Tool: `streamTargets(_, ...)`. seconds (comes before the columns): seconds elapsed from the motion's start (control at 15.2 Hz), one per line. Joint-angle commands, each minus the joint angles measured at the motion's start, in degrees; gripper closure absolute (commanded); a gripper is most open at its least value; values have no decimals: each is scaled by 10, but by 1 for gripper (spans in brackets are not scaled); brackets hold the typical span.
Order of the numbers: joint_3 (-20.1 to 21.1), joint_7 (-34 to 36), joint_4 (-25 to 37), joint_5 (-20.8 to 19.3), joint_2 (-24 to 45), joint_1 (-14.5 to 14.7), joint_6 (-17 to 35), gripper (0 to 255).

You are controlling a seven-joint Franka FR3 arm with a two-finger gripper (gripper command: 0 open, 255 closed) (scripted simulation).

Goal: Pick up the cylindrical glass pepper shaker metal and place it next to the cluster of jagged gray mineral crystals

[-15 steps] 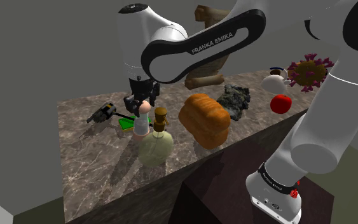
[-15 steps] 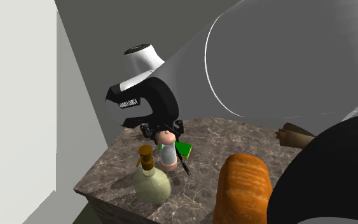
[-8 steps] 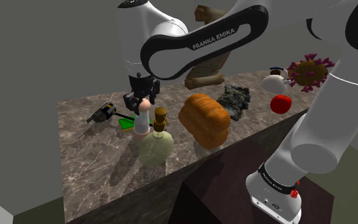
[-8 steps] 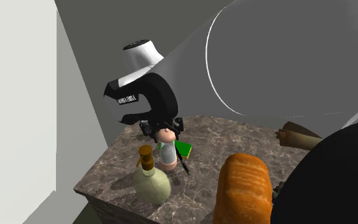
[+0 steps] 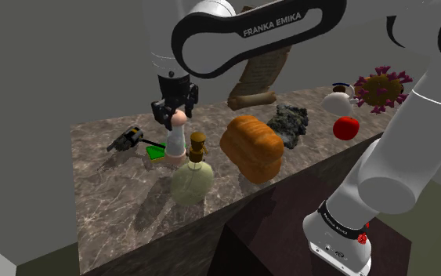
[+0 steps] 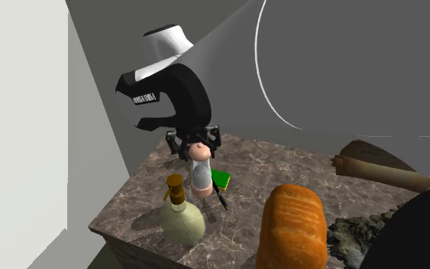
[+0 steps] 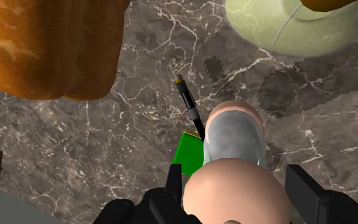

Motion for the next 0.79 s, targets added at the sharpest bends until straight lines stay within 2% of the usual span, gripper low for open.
streamTargets(0.0,0,-4,11,3,-4,0,-14,255)
streamTargets(0.73,1,-23,79,16,-19,0,-93,255)
